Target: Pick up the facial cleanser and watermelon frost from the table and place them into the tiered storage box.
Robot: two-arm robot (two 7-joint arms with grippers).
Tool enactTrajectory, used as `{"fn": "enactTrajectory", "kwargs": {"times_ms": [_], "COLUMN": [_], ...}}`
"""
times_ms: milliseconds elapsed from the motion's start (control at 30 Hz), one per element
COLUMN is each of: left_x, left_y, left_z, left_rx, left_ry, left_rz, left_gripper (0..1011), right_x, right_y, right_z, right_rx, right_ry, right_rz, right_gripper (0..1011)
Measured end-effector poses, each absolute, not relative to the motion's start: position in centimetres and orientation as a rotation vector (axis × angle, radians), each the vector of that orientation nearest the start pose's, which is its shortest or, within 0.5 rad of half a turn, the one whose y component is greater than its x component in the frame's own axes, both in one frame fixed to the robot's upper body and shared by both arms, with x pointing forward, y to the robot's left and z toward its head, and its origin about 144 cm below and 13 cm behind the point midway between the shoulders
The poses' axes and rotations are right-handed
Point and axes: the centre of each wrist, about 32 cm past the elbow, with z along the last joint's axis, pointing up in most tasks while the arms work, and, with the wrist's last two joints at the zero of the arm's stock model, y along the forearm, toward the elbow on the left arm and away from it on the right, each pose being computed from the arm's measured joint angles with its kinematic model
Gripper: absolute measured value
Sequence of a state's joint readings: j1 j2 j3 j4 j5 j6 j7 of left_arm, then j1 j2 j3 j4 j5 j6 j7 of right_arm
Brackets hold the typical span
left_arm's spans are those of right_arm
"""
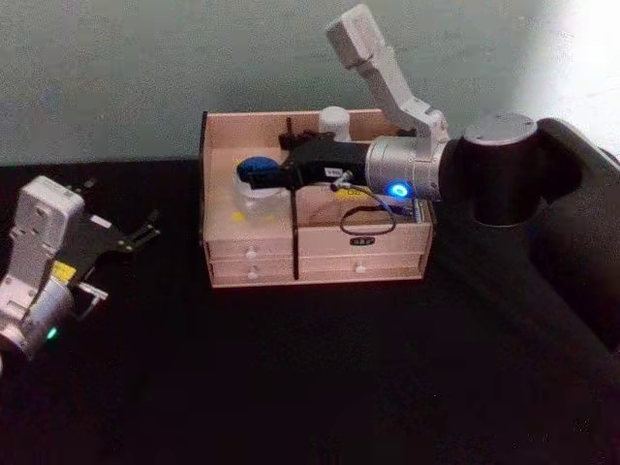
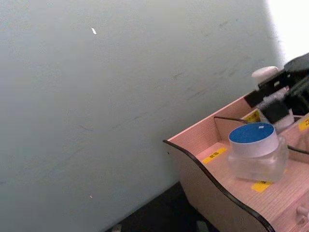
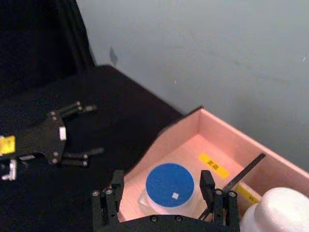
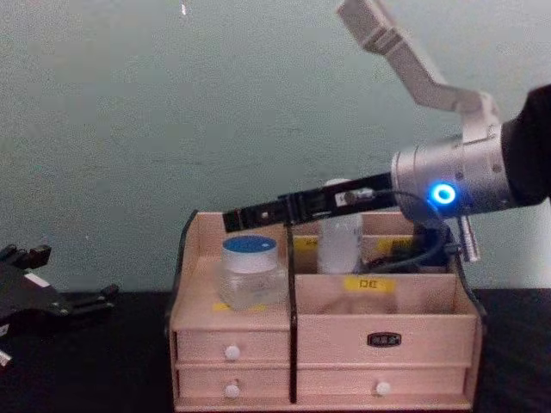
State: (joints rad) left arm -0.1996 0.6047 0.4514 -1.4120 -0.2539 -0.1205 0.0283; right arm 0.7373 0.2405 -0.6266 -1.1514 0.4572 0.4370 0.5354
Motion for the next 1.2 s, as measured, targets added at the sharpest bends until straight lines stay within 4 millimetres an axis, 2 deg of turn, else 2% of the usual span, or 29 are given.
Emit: {"fn": "enactTrajectory", "kwargs": {"times_ms": [633,1200], "left_x": [48.9,48.9], "left_y": [31.0,31.0], "left_z": [114.0,114.0], "left_rx": [0.304,0.304], "left_ry": [-0.285,-0.285], "left_rz": [1.248,1.248], "left_gripper": [1001,1001], "right_x": [59.4,57.9], "right_y": [-19.4,-23.2], "right_z": [126.1,122.7], "right_rx": [-0.053,0.014], "right_ry": [0.071,-0.008], "right_rz": [-0.692,-1.075], "right_gripper": [1002,1003]}}
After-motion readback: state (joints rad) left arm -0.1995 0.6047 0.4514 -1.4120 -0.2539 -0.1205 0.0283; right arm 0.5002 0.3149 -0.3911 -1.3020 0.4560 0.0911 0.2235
